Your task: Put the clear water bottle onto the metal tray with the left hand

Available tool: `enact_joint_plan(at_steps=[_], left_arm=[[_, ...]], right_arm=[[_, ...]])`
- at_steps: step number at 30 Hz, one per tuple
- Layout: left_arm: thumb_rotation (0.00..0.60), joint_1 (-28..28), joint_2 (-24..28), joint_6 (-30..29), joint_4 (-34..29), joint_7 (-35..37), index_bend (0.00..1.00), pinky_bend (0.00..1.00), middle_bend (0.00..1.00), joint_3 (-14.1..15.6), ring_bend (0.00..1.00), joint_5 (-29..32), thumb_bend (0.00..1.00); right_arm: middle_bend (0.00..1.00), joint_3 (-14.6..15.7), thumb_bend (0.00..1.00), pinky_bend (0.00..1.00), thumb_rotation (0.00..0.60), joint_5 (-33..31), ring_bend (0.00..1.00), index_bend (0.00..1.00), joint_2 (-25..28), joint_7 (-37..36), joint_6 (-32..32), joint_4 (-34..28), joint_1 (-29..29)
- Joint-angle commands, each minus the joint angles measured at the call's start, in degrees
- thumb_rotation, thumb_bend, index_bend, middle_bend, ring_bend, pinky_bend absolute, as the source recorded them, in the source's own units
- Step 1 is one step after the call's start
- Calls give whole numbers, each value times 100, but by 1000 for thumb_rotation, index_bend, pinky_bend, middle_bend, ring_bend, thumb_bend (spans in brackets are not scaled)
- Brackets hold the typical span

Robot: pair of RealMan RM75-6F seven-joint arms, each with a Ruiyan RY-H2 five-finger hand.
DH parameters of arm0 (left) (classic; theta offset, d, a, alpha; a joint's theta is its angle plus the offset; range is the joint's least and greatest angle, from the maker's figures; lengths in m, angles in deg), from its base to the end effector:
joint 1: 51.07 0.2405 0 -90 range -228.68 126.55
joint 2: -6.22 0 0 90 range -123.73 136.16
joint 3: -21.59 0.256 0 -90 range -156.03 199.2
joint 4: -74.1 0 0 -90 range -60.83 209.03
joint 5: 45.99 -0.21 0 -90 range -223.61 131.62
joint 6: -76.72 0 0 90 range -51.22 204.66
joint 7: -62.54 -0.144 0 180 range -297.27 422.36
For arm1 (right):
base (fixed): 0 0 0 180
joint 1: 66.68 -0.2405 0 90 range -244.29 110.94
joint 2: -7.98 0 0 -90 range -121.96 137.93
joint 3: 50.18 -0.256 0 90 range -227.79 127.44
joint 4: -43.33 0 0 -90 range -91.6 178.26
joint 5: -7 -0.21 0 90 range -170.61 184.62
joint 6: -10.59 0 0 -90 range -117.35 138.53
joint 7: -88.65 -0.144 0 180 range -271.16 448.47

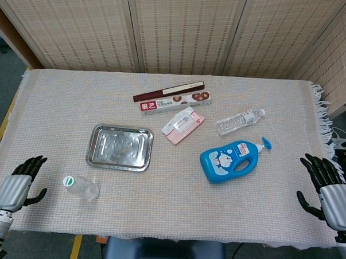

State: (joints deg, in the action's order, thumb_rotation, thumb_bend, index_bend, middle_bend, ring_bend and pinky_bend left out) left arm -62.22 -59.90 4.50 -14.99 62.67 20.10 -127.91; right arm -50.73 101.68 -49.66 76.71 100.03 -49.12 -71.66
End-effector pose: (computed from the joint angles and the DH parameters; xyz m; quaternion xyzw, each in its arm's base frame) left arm -0.3224 0.2086 0.1250 -0.6407 -0.4345 -0.3274 0.5418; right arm -0.2969 -0.1720 0.1896 0.6151 -0.3771 0.4503 0.5261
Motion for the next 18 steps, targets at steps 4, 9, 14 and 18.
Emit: enact_joint_plan(at_steps=[4, 9, 14, 18], left_arm=[[600, -13, 52, -9, -30, -36, 0, 130, 0, 17, 0, -14, 378], [600, -71, 225, 99, -85, -71, 3, 131, 0, 39, 0, -6, 377], [600, -140, 623, 438, -424, -416, 7, 131, 0, 136, 0, 210, 381], [600, -234, 1133, 896, -929, -380, 7, 132, 0, 244, 0, 446, 379]], right_arm=[[0, -5, 183, 39, 600, -71, 0, 0, -10, 121, -85, -40, 3], [0, -12, 183, 39, 600, -99, 0, 0, -26, 203, -145, -48, -10], [0, 32, 183, 39, 600, -99, 0, 0, 10, 242, -210, -99, 3], [0, 41, 183, 39, 600, -55, 0, 0, 29, 214, -173, -111, 18]])
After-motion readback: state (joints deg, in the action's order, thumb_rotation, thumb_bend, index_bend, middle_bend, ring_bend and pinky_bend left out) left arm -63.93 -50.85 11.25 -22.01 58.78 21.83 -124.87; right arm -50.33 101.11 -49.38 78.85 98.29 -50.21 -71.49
